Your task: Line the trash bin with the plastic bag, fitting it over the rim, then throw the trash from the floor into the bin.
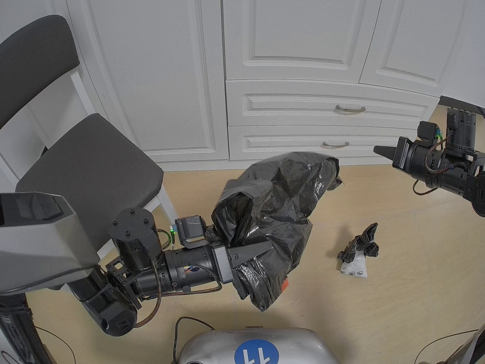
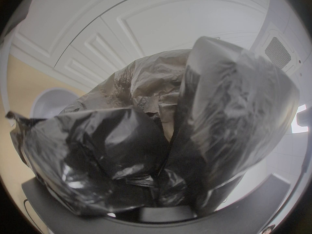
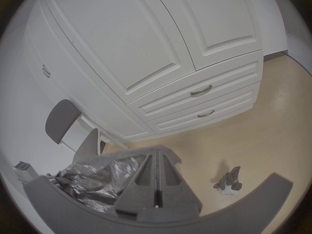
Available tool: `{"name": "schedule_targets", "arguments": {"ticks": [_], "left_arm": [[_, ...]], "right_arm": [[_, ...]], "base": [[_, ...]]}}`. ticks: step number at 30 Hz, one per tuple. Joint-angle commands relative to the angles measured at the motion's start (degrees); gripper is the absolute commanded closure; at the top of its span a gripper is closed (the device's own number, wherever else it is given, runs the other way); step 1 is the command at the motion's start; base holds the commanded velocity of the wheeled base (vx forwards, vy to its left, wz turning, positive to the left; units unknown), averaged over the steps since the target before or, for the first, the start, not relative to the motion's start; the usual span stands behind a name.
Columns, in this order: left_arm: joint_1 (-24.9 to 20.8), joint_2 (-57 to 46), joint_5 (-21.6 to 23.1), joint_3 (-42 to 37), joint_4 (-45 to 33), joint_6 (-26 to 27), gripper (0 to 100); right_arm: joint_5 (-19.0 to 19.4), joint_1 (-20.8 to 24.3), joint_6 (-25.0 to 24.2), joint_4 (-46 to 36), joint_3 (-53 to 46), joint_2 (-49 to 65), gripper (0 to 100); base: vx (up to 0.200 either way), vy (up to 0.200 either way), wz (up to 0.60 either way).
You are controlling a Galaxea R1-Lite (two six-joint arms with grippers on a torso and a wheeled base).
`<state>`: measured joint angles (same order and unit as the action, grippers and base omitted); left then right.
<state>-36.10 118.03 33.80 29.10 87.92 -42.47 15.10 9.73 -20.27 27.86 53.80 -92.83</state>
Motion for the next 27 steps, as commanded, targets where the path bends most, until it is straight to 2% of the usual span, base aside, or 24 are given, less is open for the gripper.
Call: {"name": "schedule_targets", "arguments": {"ticks": [1,5,10,15,20,27], "left_arm": [[2.3,9.3,0.9,-1.3,0.1,2.2,100],[6.9,13.8,1.1,-2.3,0.1,6.0,100],[11.3,13.7,5.4,-6.8,0.2,11.7,100],[12.6,11.2,5.3,-6.6,0.1,11.7,100],[13.8,9.1,5.2,-6.7,0.1,11.7,100],[14.5,8.7,5.2,-6.0,0.1,11.6,100]], "right_arm": [[0.1,0.0,0.2,4.0,-1.6,-1.9,100],[0.4,0.0,0.3,9.8,-3.5,-4.3,100],[0.4,0.7,0.2,14.9,-4.8,-7.5,100],[0.4,2.4,0.1,12.7,-4.1,-8.5,100],[0.5,4.8,-0.9,4.3,0.6,-11.6,100],[0.5,7.6,-5.0,3.7,4.7,-18.4,100]], "base": [[0.0,0.0,0.0],[0.0,0.0,0.0],[0.0,0.0,0.0],[0.0,0.0,0.0],[0.0,0.0,0.0],[0.0,0.0,0.0]]}}
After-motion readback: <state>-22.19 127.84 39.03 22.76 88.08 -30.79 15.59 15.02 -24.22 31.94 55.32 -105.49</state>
